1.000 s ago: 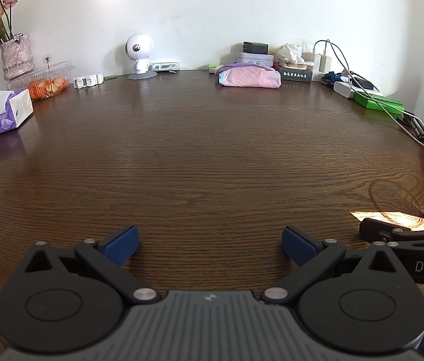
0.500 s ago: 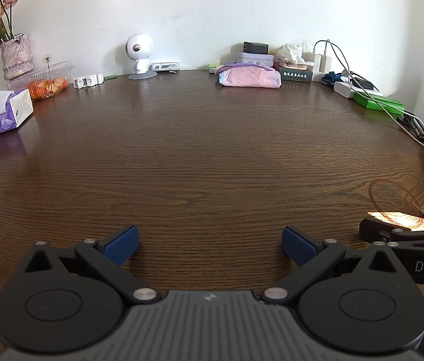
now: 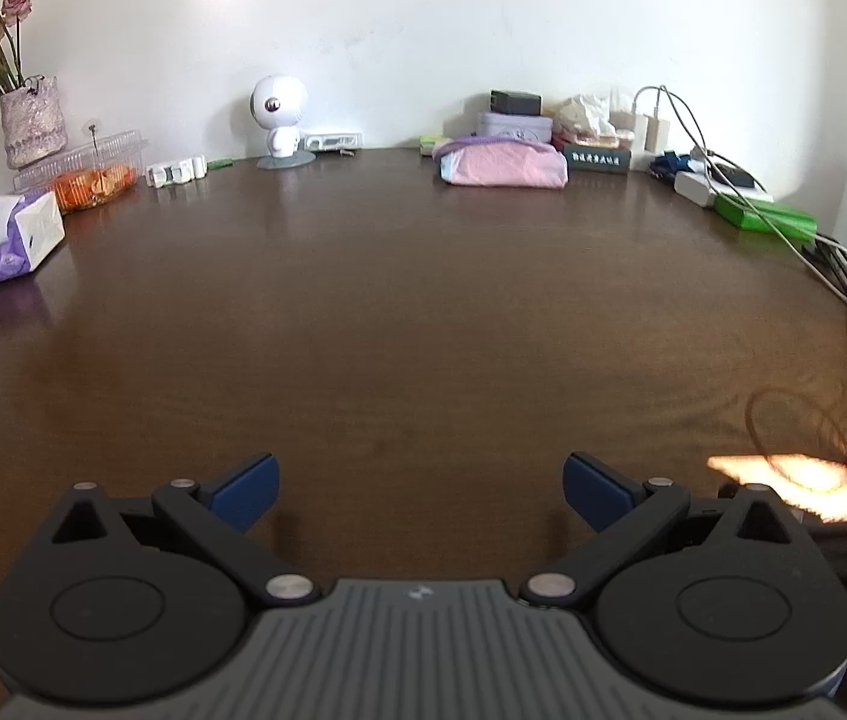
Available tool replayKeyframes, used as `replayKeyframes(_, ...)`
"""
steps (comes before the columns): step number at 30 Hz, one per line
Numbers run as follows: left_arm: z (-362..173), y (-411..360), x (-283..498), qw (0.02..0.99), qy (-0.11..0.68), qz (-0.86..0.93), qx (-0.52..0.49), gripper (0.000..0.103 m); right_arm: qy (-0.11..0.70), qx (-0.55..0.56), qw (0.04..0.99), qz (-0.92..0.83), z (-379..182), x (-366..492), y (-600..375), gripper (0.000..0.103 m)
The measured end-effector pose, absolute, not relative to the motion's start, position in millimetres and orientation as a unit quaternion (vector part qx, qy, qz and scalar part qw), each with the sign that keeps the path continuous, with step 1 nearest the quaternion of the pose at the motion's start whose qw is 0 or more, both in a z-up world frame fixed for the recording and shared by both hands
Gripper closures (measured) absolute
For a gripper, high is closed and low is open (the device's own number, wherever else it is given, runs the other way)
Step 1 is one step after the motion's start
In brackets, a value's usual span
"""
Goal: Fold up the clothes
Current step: 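Move both tools to the folded pink-blue garment and close both grippers on it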
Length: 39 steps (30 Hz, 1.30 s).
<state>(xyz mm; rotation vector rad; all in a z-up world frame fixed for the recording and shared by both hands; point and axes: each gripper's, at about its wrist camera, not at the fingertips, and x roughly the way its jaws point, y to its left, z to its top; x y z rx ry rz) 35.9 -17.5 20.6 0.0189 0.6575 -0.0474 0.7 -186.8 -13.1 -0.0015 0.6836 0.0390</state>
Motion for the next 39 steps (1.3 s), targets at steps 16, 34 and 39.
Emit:
replayKeyframes(16,44,-18,364,0.933,0.352,-0.068,0.015,0.006,0.317,-0.017,0.939,0.132,43,283,-257,0.000)
replayKeyframes(34,85,8,413,0.919,0.334,-0.158,-0.136,0.102,0.334,0.142,0.909,0.206,61,405,-245,0.098)
replayKeyframes(39,216,12,331,0.950,0.214,-0.188,-0.132,0.102,0.232,0.114,0.938,0.230,178,337,-244,0.098)
